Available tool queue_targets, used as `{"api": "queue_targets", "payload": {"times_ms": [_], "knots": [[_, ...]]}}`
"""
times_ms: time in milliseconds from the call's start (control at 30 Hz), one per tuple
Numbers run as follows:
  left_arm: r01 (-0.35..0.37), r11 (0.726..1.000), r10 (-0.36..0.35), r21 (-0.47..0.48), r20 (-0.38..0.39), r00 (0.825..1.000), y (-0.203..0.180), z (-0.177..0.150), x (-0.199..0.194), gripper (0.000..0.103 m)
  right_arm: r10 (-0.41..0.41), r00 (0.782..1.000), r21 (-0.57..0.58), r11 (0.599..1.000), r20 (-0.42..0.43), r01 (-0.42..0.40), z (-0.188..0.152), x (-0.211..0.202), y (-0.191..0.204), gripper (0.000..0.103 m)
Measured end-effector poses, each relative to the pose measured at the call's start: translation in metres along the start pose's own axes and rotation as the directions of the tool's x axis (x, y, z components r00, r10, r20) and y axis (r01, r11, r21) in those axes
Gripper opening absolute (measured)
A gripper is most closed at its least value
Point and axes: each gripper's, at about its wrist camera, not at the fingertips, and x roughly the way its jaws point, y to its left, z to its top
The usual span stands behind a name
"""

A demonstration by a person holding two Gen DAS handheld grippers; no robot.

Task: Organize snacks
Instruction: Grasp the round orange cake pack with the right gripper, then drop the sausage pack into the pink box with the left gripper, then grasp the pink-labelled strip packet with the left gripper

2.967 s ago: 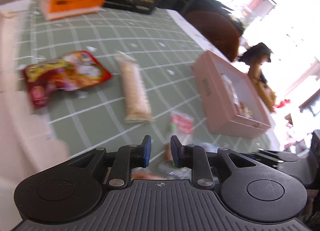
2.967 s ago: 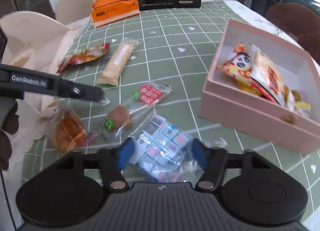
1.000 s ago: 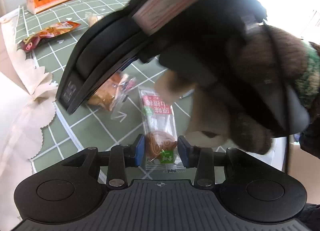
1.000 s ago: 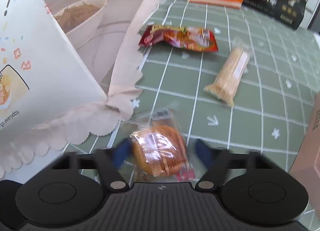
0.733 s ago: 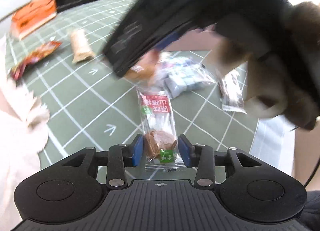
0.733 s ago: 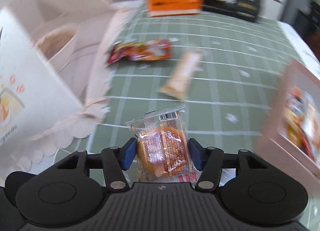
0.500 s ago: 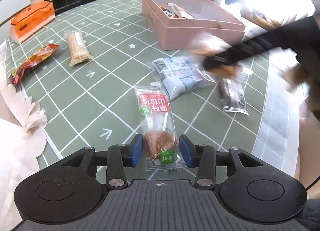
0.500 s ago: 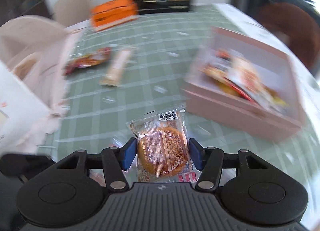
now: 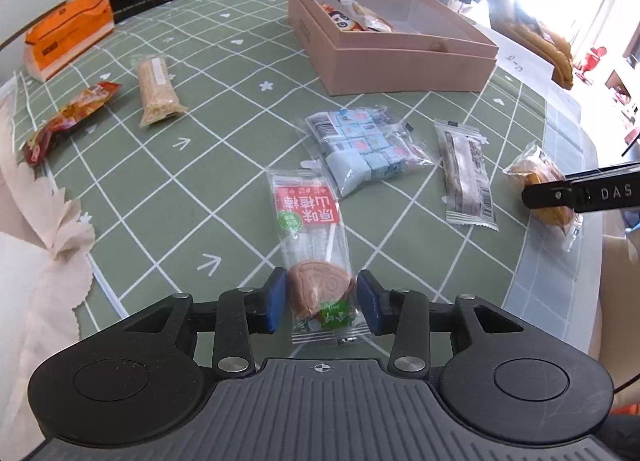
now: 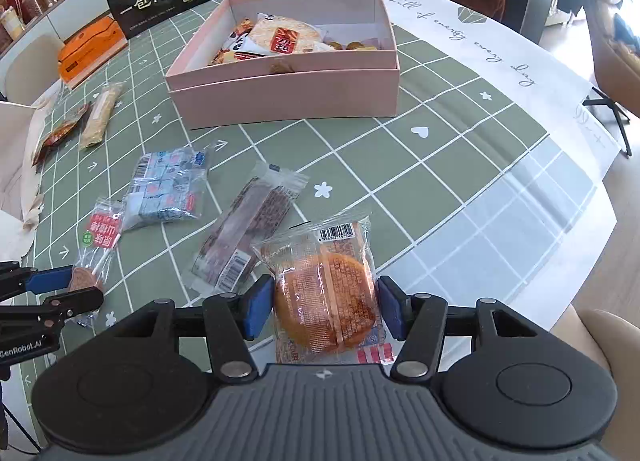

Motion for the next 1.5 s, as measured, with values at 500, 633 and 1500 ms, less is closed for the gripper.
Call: {"api": "queue_targets", "payload": {"times_ms": [500, 633, 1500], "knots": [[0.175, 0.984, -0.158, -0.011, 0.380, 0.911, -0.008, 0.146, -0.072, 0.011, -0.013, 0.995, 0.008, 1.000, 0.097, 0.013, 0.018, -0.017, -0.009, 0.056], [0.159, 0.986, -0.166, 0.048, 0.299, 0.940, -0.016, 0.138, -0.042, 0.012, -0.022, 0.992, -0.009, 1.000, 0.124, 0.023, 0.010, -0.022, -0.010, 0.056], [-0.067, 0.969, 0.038, 0.237, 0.122, 0.992, -0.055, 0.027, 0.023, 0.041, -0.113, 0.987, 0.017, 0.994, 0.112, 0.111, -0.018, 0.026, -0.002, 0.097]]}}
